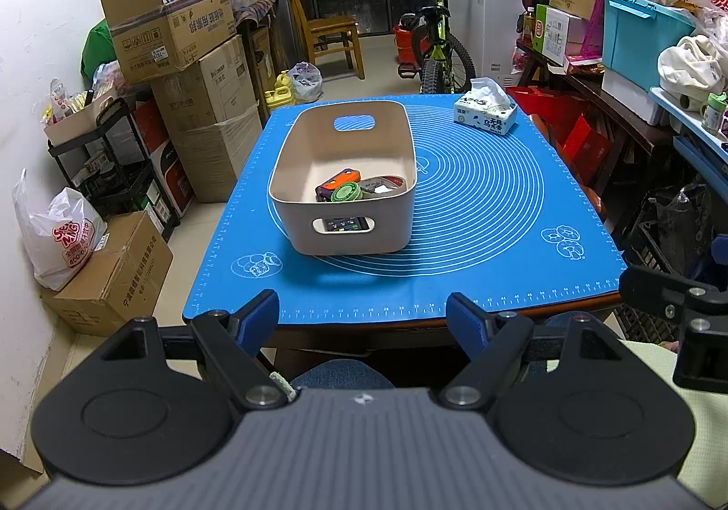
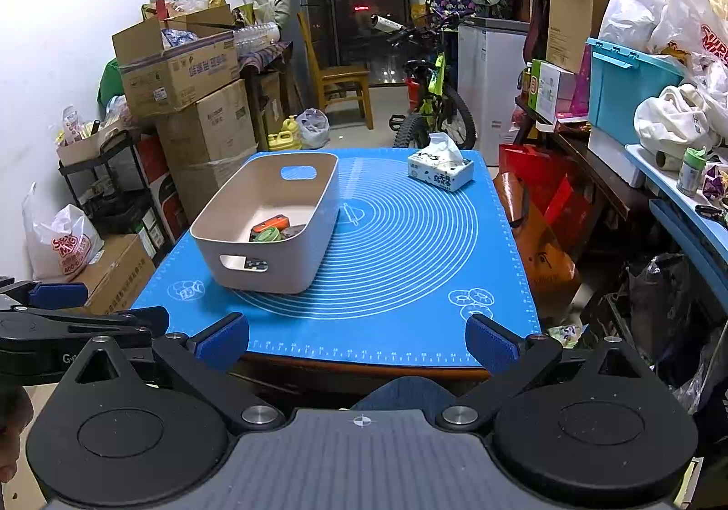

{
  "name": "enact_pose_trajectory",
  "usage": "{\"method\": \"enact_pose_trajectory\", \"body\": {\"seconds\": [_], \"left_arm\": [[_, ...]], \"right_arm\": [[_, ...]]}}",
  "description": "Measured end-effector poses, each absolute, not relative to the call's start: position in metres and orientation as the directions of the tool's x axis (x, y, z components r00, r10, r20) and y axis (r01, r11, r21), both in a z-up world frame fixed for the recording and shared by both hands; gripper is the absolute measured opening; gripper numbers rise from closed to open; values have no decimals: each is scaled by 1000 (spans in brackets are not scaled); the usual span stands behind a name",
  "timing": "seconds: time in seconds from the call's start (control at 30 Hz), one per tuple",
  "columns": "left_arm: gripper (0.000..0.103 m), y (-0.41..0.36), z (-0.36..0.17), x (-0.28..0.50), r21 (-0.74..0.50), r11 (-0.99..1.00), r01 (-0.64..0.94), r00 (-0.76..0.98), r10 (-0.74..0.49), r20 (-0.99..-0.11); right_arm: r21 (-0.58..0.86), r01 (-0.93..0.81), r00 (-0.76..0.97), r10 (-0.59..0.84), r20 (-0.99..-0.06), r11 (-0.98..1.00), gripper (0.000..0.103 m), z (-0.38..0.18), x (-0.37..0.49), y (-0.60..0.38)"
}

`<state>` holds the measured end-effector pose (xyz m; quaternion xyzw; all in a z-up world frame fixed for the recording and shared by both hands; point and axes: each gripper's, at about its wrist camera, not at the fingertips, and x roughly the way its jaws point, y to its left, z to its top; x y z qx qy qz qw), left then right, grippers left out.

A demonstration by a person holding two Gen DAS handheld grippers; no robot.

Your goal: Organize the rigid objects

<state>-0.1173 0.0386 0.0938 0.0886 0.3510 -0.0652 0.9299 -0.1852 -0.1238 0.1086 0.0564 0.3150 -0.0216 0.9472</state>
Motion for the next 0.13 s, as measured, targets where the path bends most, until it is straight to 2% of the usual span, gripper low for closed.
{"method": "enact_pose_trajectory", "body": {"seconds": [0.13], "left_arm": [[81,39,94,-117,118,976,182,745,-59,-664]], "right_arm": [[94,77,800,-5,-600,993,101,106,-186,-125]]}}
